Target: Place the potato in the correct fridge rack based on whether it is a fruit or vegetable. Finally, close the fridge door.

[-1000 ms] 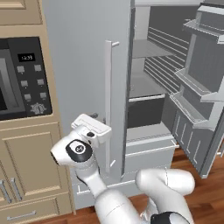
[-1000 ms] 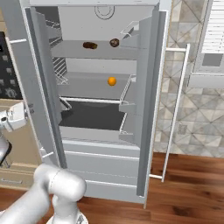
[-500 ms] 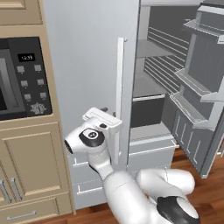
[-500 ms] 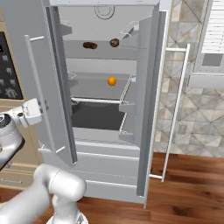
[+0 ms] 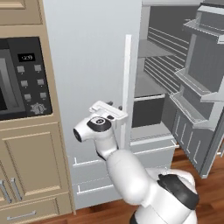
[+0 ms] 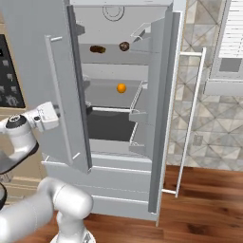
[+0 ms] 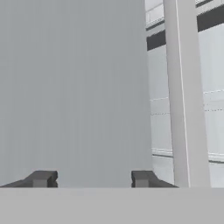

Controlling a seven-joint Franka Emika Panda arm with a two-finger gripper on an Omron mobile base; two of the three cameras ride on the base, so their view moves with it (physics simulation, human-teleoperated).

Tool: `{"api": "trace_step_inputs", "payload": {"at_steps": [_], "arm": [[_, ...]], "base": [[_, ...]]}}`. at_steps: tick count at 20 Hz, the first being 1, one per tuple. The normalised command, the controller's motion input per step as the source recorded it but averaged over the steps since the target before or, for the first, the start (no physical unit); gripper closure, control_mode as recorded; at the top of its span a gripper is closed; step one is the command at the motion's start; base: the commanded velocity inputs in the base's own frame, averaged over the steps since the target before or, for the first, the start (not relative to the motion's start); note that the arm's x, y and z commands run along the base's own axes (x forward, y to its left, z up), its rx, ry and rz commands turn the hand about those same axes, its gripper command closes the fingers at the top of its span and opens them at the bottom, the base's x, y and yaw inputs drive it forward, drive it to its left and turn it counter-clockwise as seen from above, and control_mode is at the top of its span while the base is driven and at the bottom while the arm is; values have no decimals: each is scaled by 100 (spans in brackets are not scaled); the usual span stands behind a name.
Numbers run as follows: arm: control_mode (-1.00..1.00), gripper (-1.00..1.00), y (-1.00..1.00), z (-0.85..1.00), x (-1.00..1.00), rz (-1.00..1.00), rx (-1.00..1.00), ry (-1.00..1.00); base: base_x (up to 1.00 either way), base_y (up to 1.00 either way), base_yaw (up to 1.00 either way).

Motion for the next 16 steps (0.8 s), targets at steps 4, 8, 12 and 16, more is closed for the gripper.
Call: {"api": "trace_step_inputs", "payload": {"at_steps": [4, 8, 12, 16], "arm": [[-100, -100, -47, 2, 40, 0, 4, 0], [-100, -100, -38, 1, 36, 0, 3, 0], [-100, -100, -35, 0, 35, 0, 3, 0], [-100, -100, -30, 0, 41, 0, 1, 0]], "base": [[0, 0, 0], [0, 0, 0], [0, 0, 0], [0, 0, 0]]}}
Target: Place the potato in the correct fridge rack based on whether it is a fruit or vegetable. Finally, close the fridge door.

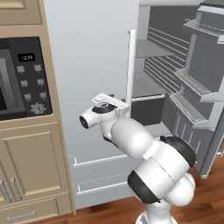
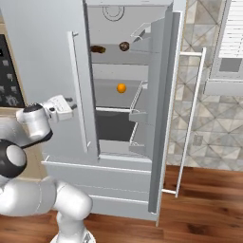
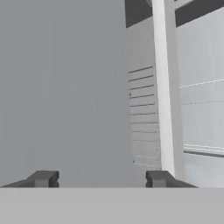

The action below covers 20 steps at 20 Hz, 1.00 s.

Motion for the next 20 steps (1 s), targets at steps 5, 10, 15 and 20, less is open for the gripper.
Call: {"api": "trace_step_inputs", "payload": {"at_steps": [5, 10, 15, 20], "arm": [[-100, -100, -34, 0, 42, 0, 1, 0], [-100, -100, -29, 0, 35, 0, 0, 0], [-100, -100, -1, 1, 8, 0, 0, 0], [-100, -100, 24, 7, 0, 2, 0, 0]], "base": [[0, 0, 0], [0, 0, 0], [0, 0, 0], [0, 0, 0]]}}
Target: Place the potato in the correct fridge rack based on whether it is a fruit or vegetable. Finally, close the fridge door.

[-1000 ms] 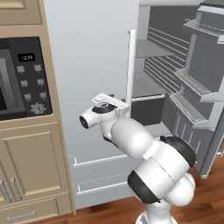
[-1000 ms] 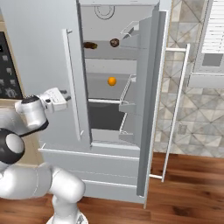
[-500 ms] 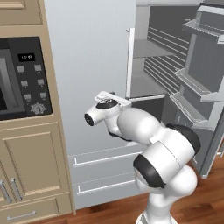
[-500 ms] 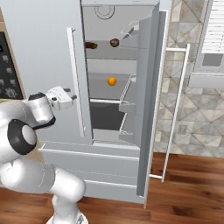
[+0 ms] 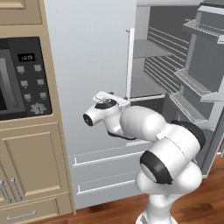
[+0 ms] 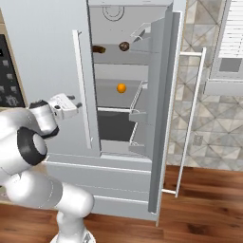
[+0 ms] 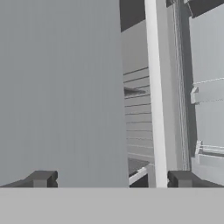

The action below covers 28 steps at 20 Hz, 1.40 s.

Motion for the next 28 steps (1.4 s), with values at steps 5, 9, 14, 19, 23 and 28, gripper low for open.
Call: {"api": "trace_step_inputs", "payload": {"at_steps": [5, 9, 14, 19, 23, 28], "arm": [[-100, -100, 43, 7, 0, 5, -4, 0], [-100, -100, 46, 10, -2, 5, -5, 0], [-100, -100, 21, 25, -75, 1, 0, 1], [-100, -100, 0, 26, -100, 0, 3, 0], [-100, -100, 0, 35, -100, 0, 4, 0], [-100, -100, -7, 29, -100, 0, 6, 0]], "base": [[0, 0, 0], [0, 0, 0], [0, 0, 0], [0, 0, 0], [0, 0, 0], [0, 0, 0]]}}
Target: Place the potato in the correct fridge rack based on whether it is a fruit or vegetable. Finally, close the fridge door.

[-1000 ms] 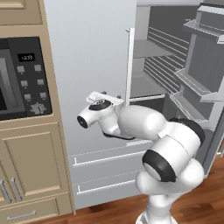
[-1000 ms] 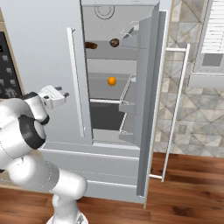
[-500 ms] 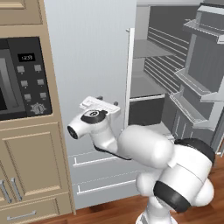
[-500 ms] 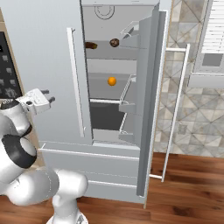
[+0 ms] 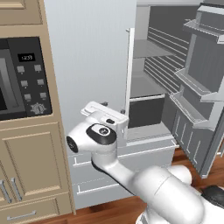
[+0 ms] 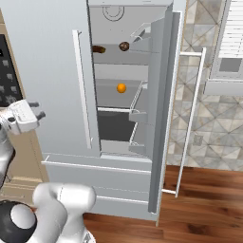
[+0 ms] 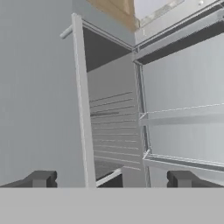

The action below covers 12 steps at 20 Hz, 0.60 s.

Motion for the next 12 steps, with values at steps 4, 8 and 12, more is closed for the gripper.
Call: {"api": "trace_step_inputs", "payload": {"at_steps": [4, 8, 12], "arm": [[-100, -100, -45, 2, -100, 6, 9, 0], [-100, -100, -65, 5, -100, 14, 12, 0], [-100, -100, -61, 6, -93, 18, 11, 0]], "base": [[0, 0, 0], [0, 0, 0], [0, 0, 0]]}}
